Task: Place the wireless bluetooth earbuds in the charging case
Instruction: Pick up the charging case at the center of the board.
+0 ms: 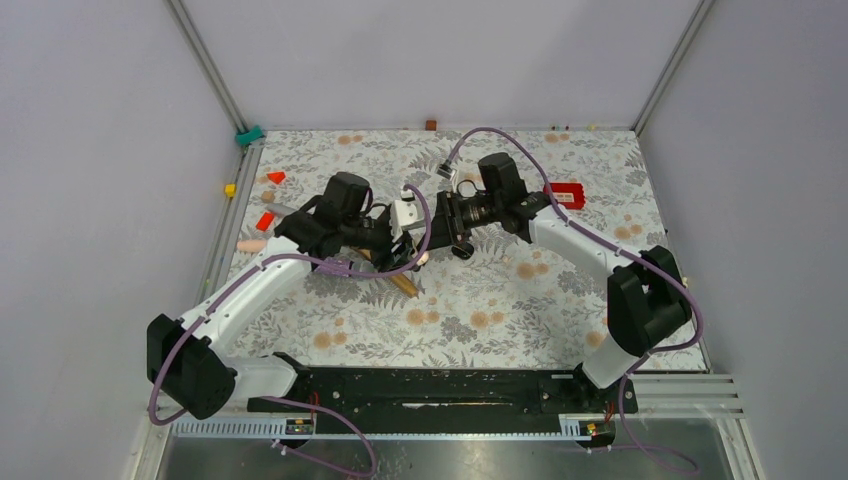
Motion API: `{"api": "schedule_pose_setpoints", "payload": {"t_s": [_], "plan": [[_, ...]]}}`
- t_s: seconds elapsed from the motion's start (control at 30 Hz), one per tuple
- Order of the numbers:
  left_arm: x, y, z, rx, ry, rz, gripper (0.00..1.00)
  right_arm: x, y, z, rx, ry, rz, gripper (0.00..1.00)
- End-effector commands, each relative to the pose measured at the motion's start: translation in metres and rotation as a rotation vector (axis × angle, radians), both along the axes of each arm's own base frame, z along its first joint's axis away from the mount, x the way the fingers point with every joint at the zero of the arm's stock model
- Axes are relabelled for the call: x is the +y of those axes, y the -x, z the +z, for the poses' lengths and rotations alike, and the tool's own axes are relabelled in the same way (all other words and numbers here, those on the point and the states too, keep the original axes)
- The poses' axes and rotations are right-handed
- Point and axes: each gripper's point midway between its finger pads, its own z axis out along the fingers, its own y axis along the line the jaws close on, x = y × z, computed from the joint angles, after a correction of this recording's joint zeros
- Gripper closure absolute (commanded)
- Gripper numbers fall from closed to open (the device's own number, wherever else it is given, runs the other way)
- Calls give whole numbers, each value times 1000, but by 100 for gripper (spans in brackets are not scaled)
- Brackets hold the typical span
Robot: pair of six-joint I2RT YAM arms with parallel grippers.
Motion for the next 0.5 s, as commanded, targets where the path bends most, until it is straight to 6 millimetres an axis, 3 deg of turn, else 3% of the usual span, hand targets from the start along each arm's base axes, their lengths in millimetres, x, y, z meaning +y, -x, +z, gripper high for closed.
{"api": "schedule_pose_setpoints", "payload": {"t_s": [0.0,0.33,0.47], "plan": [[-7,0,11,-44,41,-40,67,4,0,9,-48,-11,33,56],[-4,0,15,-75,44,-32,75,3,13,26,-13,-84,125,58],[-4,1,17,-77,48,-31,77,-1,8,27,-11,-86,111,58]]}}
